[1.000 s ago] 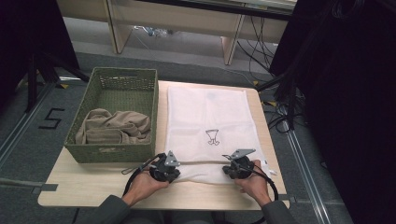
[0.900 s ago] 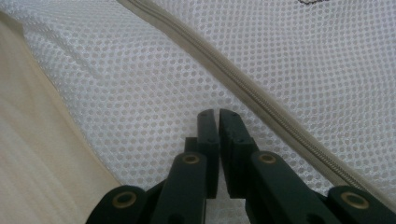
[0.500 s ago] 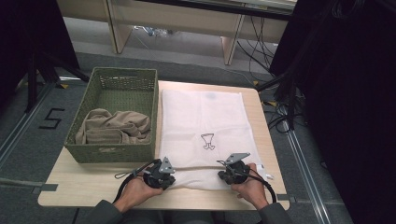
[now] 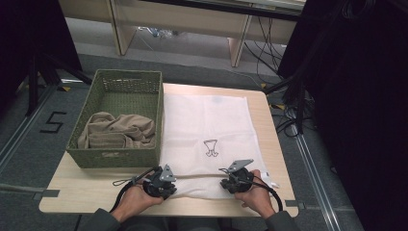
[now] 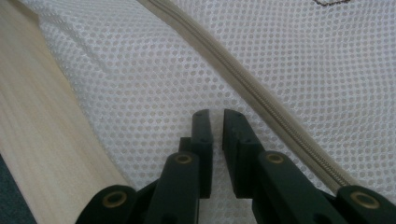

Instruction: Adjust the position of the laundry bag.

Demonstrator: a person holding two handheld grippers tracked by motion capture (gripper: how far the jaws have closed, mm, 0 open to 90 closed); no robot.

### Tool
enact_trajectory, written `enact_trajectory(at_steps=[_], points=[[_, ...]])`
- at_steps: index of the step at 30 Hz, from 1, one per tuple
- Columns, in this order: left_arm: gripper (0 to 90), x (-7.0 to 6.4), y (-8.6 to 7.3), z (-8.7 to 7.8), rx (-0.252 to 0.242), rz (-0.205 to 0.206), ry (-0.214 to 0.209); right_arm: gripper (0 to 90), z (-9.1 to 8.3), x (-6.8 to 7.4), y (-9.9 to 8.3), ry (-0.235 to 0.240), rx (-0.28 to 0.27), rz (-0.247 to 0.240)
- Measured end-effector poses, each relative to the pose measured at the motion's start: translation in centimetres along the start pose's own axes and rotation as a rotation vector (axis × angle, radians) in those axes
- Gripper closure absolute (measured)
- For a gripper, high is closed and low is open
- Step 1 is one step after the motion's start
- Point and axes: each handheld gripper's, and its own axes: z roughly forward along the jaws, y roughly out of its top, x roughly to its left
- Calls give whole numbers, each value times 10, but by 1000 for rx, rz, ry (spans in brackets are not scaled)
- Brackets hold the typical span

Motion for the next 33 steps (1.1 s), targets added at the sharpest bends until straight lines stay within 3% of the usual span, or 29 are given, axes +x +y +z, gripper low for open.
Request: enact_trajectory(at_steps=[3,4,5,7,10,14,16,19,20,22,23,33], points=[[717,0,3,-2,-24,6,4,789,-10,-6,1,3,-32,25],[689,-1,4,-3,-39,3,3,781,-15,-11,-1,-16,-50,5],[663,-1,4,-3,-39,3,3,770,-19,-15,-2,-32,-78,56],[617,-2,7,-5,-60,-2,3,750,-29,-26,-8,-42,-97,60],[568,-4,11,-8,-91,-13,-1,726,-42,-37,-17,-68,-137,158],[531,-6,15,-11,-117,-19,-5,698,-54,-49,-28,-98,-142,176],[510,-7,16,-11,-122,-24,-7,663,-65,-56,-38,-129,-172,274],[523,-8,18,-10,-120,-26,-19,649,-71,-62,-47,-158,-163,284],[518,-9,20,-10,-123,-25,-22,631,-75,-69,-56,-179,-152,310],[509,-9,21,-9,-125,-25,-21,625,-76,-71,-59,-170,-155,327],[496,-9,22,-9,-128,-23,-21,615,-79,-74,-66,-200,-129,356],[439,-16,36,1,-136,-22,-44,531,-80,-84,-87,-206,-81,456]])
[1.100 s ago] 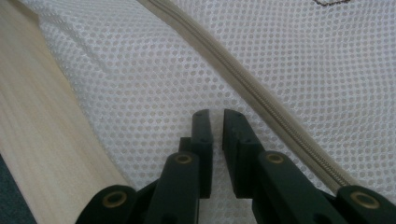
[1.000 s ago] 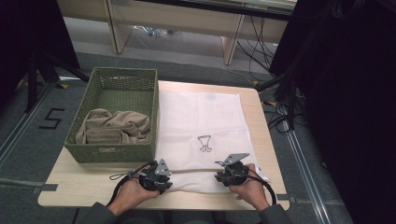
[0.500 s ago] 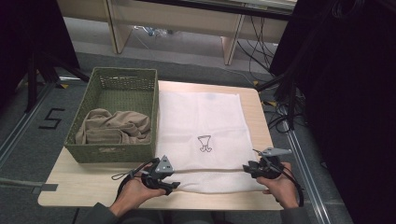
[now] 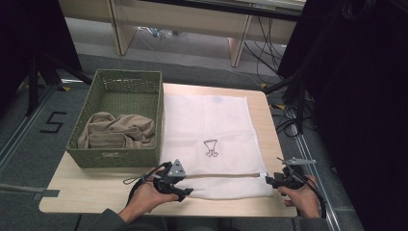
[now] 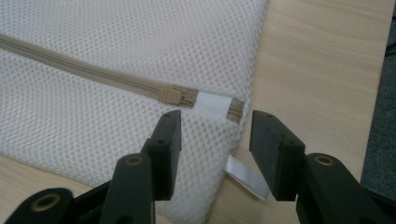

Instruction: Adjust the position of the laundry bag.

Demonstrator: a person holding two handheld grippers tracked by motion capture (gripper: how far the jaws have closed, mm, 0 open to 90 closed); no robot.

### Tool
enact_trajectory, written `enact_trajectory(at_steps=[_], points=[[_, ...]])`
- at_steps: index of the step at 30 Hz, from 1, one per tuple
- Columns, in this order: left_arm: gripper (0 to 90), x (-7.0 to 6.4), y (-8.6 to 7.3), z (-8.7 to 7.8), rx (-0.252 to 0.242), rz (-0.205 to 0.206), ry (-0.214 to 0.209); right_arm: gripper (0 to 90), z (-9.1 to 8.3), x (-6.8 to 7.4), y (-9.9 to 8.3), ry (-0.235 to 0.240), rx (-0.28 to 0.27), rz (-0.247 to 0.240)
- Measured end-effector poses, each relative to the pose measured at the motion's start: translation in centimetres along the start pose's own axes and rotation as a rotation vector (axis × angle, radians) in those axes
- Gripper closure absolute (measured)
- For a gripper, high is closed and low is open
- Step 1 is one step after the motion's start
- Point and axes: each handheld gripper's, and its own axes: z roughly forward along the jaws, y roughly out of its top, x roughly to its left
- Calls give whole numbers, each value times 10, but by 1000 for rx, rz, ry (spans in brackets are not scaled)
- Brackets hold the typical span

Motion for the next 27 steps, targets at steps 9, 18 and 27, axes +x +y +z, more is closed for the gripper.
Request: enact_trajectory(at_steps=[9,18,27], points=[[407,-4,10,10,-6,4,-3,474,2,-5,-6,-7,27,18],[391,-5,17,22,-6,-2,-11,447,4,-4,-9,-12,45,26],[375,-7,25,34,-8,-2,-11,437,5,-4,-9,-17,52,20]])
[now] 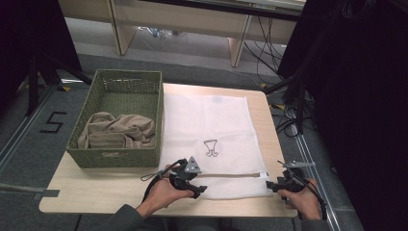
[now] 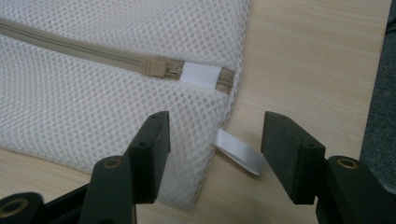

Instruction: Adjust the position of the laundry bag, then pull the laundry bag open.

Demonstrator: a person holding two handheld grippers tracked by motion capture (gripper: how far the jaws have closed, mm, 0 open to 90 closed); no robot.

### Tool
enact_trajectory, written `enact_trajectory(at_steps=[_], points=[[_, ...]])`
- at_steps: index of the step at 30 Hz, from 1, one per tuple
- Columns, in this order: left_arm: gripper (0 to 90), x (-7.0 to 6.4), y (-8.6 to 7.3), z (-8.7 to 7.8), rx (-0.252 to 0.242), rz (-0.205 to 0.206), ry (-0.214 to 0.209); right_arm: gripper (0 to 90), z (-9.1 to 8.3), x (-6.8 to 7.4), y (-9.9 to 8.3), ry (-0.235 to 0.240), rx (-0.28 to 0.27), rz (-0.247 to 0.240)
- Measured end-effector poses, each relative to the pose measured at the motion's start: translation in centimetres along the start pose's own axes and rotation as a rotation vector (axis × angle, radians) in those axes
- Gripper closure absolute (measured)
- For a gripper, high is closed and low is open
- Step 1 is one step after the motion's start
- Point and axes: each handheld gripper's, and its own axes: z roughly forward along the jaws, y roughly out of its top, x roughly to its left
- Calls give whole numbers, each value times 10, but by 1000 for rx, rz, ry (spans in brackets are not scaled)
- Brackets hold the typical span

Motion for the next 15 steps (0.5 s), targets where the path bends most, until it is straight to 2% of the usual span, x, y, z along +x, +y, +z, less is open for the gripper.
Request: enact_trajectory(at_steps=[2,6,10,15], points=[[373,-2,1,3,3,3,0,437,1,0,0,-5,-6,-1],[370,-2,3,6,8,8,-7,437,5,1,2,8,14,-5],[369,-3,7,9,-2,0,-7,435,11,1,3,-12,35,-16],[366,-3,7,8,-5,3,-2,441,12,1,5,-17,20,-21]])
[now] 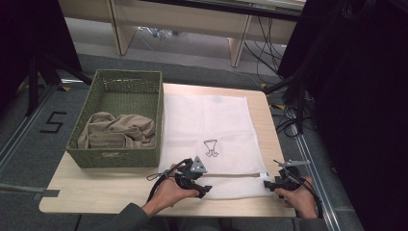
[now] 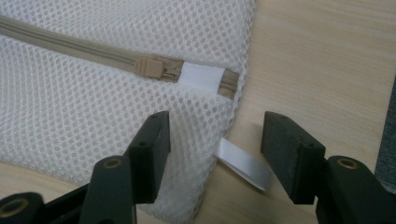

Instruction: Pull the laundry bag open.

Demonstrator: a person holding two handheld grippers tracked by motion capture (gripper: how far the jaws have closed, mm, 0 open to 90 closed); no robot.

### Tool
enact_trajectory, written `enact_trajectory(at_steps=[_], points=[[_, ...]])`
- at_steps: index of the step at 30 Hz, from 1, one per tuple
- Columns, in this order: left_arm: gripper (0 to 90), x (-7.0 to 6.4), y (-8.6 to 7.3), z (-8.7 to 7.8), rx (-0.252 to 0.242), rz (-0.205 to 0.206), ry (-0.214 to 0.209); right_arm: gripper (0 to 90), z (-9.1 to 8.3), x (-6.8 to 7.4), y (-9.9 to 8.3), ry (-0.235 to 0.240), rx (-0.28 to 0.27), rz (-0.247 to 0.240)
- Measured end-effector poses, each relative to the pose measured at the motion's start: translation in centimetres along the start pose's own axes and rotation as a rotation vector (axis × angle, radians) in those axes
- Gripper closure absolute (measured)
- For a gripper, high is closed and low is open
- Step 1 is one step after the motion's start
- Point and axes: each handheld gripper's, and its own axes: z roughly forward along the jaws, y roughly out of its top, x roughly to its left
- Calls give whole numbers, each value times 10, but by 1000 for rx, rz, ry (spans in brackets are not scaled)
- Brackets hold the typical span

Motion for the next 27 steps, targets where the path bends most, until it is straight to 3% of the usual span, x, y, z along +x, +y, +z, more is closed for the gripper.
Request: enact_trajectory(at_steps=[10,12,13,27], points=[[363,0,1,-1,-8,-1,4,420,6,3,3,-10,3,-11],[362,0,1,-1,-1,4,3,408,9,5,6,-7,1,-47],[360,0,0,-1,-4,-1,6,425,10,8,8,-32,19,-66],[346,0,1,-3,-9,-1,13,533,9,13,9,-38,24,-72]])
